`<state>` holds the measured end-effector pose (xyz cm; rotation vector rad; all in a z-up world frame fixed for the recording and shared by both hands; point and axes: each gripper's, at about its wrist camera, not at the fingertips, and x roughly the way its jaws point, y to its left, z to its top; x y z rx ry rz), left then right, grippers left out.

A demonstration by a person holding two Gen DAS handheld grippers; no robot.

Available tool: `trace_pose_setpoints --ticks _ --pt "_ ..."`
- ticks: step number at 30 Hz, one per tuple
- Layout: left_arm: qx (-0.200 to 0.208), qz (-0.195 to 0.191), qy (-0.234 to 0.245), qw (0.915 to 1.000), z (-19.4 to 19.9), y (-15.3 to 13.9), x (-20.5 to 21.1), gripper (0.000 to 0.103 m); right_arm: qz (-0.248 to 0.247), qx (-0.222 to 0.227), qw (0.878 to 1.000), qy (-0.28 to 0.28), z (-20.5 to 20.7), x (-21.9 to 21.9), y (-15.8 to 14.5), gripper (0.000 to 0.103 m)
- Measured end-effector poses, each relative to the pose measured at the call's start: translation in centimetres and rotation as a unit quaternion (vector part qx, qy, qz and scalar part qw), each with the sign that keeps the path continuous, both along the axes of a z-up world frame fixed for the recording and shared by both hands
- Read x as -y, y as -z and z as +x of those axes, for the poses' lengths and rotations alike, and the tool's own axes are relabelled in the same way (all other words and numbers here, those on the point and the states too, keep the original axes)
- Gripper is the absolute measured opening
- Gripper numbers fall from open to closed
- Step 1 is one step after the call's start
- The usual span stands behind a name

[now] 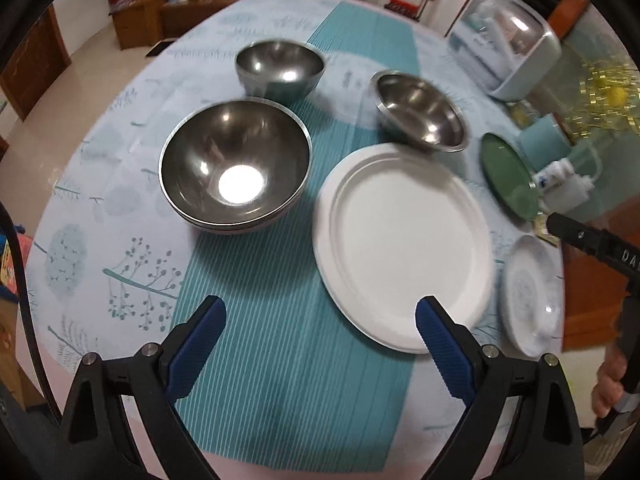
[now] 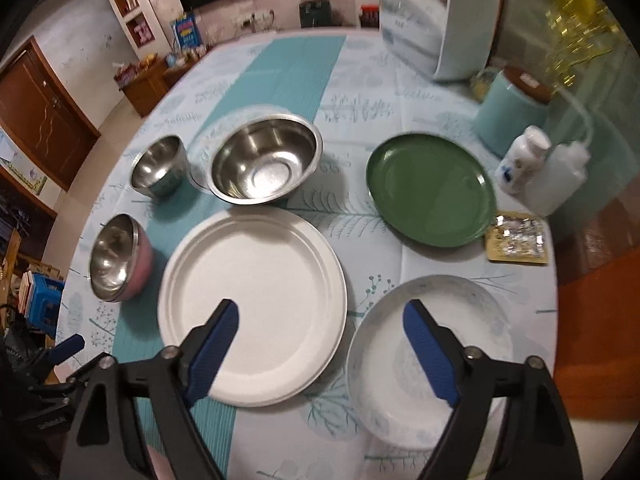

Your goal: Organize plates and bowls

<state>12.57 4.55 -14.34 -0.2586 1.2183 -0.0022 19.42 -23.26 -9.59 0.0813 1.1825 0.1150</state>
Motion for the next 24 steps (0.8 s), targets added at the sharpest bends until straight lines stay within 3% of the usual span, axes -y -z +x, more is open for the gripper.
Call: trace_pose_setpoints --ticks 7,11,14,21,24 --pt "-0.031 0.004 -0.007 0.9995 3.1 3.2 0.6 0.089 0.034 -0.061 0.998 -0.005 4.2 0.4 4.7 0.069" --pt "-0.054 -0.004 -0.008 0.9985 4.1 4.5 0.6 0.076 0.044 -0.088 0.995 -0.012 5.6 0.2 6.8 0.064" --pt "-0.074 -0.022 -0.014 0.9969 4.8 5.6 0.3 0.072 0.044 -0.101 0.994 -0.016 6.5 0.0 7.9 0.064" --pt "-0.095 -0.047 -0.025 0.9941 5.6 7.2 0.3 0.071 0.053 -0.127 0.99 -0.022 7.6 -0.3 9.9 0.063" --pt "-0.096 -0.051 -0.024 0.9937 5.8 7.6 0.4 0.071 0.06 -0.134 0.989 -0.024 7.8 -0.3 10.4 0.055"
